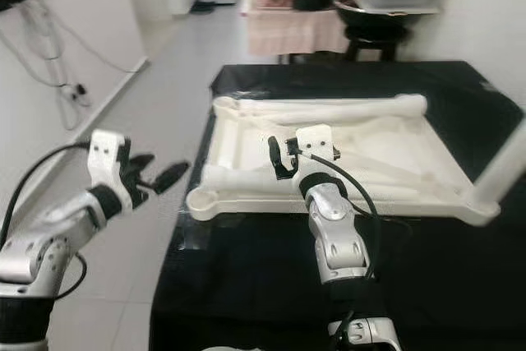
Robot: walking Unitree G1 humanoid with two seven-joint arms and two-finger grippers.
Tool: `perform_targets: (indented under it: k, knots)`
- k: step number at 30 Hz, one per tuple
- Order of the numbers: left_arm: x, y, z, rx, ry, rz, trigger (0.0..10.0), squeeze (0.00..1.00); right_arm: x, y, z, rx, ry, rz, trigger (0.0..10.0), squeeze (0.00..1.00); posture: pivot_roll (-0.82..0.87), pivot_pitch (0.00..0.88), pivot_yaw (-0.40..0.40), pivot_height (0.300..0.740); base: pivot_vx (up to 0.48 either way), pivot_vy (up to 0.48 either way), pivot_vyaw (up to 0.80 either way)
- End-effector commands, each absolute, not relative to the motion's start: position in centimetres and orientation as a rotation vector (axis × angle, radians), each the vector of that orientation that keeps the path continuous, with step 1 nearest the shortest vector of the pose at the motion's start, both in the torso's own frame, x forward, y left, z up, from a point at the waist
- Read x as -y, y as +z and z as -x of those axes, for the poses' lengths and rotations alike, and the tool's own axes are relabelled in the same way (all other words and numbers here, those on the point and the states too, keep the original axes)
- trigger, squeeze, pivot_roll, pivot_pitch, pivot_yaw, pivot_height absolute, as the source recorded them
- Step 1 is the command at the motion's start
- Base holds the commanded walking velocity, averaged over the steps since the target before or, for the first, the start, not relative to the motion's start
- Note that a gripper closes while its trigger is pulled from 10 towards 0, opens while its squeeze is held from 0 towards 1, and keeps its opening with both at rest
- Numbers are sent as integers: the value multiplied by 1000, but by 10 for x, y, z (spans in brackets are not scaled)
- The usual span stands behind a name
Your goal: Building children table
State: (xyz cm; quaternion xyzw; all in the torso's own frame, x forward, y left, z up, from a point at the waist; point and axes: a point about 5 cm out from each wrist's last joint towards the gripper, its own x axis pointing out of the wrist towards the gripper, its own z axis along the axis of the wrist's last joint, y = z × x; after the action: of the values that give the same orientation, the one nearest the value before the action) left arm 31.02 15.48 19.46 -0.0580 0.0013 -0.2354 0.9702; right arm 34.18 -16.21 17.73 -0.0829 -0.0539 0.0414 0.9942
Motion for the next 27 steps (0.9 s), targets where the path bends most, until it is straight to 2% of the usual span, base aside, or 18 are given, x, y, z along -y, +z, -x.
perform_targets:
  k: [1, 7, 12, 22, 27]
  knots:
    - [-157, 196, -308, 32, -480, 82, 10000, 0, 161, 176, -342, 97, 82, 154, 10000, 0, -43, 0, 32, 740, 0, 0, -800]
    - [-160, 195, -304, 26, -516, 64, 10000, 0, 164, 179, -344, 101, 75, 153, 10000, 0, -43, 0, 32, 740, 0, 0, -800]
    - [-162, 199, -301, 10, -547, 132, 10000, 0, 162, 179, -344, 102, 79, 155, 10000, 0, -34, 0, 32, 740, 0, 0, -800]
    - [-164, 215, -294, 133, -550, 139, 10000, 0, 156, 175, -344, 92, 103, 146, 10000, 0, -25, 0, 33, 740, 0, 0, -800]
    - [-154, 213, -287, 119, -587, 123, 10000, 0, 153, 174, -344, 91, 109, 142, 10000, 0, -22, 0, 34, 740, 0, 0, -800]
